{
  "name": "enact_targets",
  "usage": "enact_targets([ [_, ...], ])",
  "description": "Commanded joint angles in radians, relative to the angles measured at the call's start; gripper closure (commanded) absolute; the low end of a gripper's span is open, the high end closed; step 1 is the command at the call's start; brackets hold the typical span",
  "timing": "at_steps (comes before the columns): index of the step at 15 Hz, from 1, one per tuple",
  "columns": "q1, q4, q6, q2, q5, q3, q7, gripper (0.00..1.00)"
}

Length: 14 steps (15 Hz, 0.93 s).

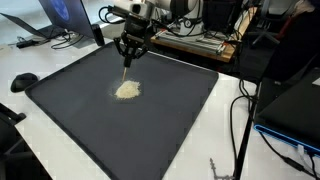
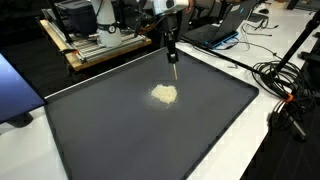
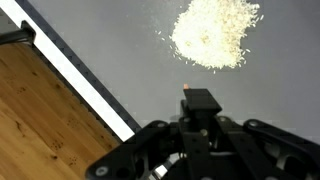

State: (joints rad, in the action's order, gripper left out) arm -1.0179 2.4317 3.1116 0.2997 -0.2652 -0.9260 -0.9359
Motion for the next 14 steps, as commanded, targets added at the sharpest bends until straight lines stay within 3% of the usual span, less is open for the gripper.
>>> enact_targets([
  [1, -0.278, -0.103, -0.239, 0.097, 0.066, -0.267, 0.135, 0.97],
  [3, -0.382, -0.153, -0.405, 0.113, 0.101, -0.357, 0.182, 0.97],
  [5, -0.442, -0.198, -0.555, 0.109, 0.117, -0.406, 0.203, 0.97],
  [6, -0.392, -0.216, -0.607, 0.027, 0.278, -0.356, 0.316, 0.97],
  [8, -0.332, -0.261, -0.71, -0.039, 0.407, -0.284, 0.393, 0.97],
  [10, -0.224, -0.301, -0.805, -0.093, 0.486, -0.166, 0.446, 0.97],
  [13, 0.009, -0.349, -0.896, -0.13, 0.467, 0.069, 0.41, 0.97],
  [14, -0.066, -0.361, -0.89, -0.066, 0.35, -0.022, 0.325, 0.97],
])
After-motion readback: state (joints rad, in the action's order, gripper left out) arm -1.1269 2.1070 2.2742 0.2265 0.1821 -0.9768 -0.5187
